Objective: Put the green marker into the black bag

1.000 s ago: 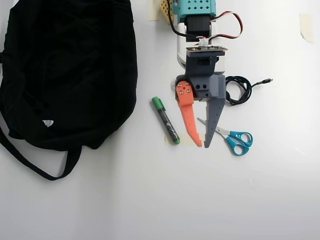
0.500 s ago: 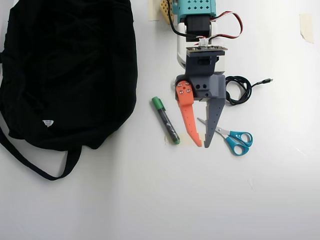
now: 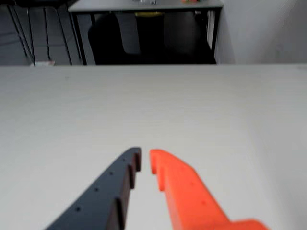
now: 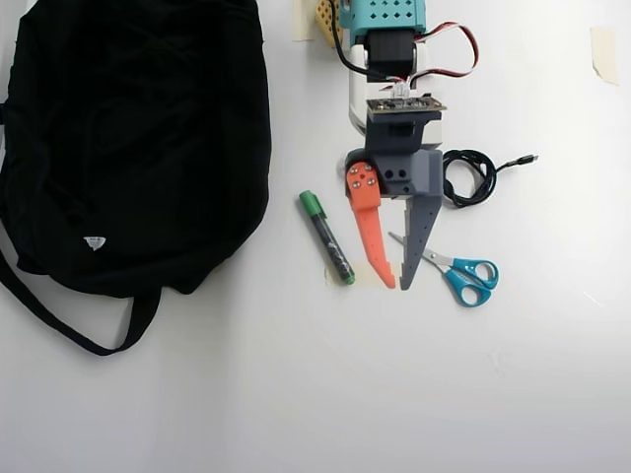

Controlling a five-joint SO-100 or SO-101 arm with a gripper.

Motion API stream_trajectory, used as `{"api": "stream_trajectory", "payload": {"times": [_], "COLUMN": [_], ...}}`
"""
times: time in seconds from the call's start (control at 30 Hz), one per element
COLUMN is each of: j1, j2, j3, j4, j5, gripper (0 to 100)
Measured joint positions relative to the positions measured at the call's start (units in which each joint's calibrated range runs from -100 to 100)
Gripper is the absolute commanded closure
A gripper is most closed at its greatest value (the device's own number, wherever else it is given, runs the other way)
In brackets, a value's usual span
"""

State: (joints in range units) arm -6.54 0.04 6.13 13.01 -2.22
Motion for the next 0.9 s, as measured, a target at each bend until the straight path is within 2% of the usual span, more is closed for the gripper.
{"api": "stream_trajectory", "payload": {"times": [0.9], "j1": [0.0], "j2": [0.0], "j3": [0.0], "j4": [14.26], "j5": [-0.05], "gripper": [97]}}
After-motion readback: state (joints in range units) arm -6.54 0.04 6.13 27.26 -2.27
